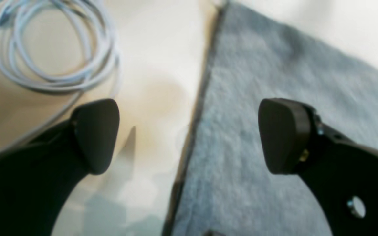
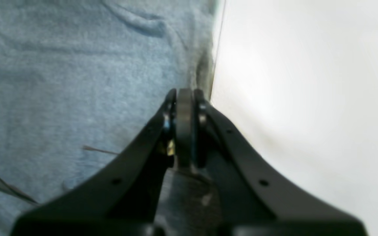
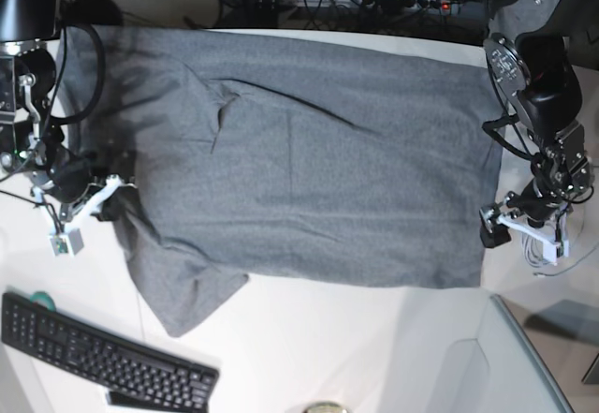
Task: Layout the t-shirt on the table in an organized manner, then fold the t-shirt properly
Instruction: 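Move both grippers along the t-shirt sides and grasp the side edges, then lift the grey t-shirt side with the right gripper and fold it inward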
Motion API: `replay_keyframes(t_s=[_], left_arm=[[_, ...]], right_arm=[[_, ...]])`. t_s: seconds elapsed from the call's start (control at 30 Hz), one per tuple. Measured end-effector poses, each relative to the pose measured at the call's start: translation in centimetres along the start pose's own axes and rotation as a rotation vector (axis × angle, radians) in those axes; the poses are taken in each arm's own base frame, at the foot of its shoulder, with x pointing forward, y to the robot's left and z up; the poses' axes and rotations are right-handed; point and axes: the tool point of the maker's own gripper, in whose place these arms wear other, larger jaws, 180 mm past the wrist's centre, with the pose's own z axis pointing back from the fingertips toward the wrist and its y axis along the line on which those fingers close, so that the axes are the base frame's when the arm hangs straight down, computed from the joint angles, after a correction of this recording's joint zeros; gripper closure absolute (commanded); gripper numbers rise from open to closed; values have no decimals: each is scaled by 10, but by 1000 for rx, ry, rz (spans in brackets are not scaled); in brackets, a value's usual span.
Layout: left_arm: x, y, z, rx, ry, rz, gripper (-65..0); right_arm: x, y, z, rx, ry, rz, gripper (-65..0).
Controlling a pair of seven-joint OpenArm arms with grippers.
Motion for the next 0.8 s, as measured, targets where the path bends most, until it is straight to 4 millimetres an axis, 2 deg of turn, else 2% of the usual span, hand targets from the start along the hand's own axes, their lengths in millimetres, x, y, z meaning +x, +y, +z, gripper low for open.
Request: replay_keyframes(t_s=[0.1,0.17,0.3,0.33,0.4,0.43,0.53,0.7,0.8], left_arm=[[-30,-20,-12,-43,66,-24,-650],[-28,-32,-17,-70,35,-11,-650],[-25,-40,-25,-90,16,20,-647],[-26,-40,-26,-90,11,27,-617],[-27,-40,-27,-89,15,35,-481],[-29,-40,-27,-86,24,31,-387],[-35,-40,-25,-86,40,33,-3],[-28,-40,-22,-83,48,-4,0],[-15,-33,-13,-61,56,-69,0]], right_arm=[[-4,2,1,4,11,4,0],[-6,3,2,6,10,5,0],[-10,3,2,3,21,6,0],[-10,3,2,6,18,4,0],[-10,3,2,5,17,4,0],[-10,3,2,4,18,4,0],[-9,3,2,5,16,3,0],[-10,3,2,5,18,4,0],[-10,3,2,4,18,4,0]])
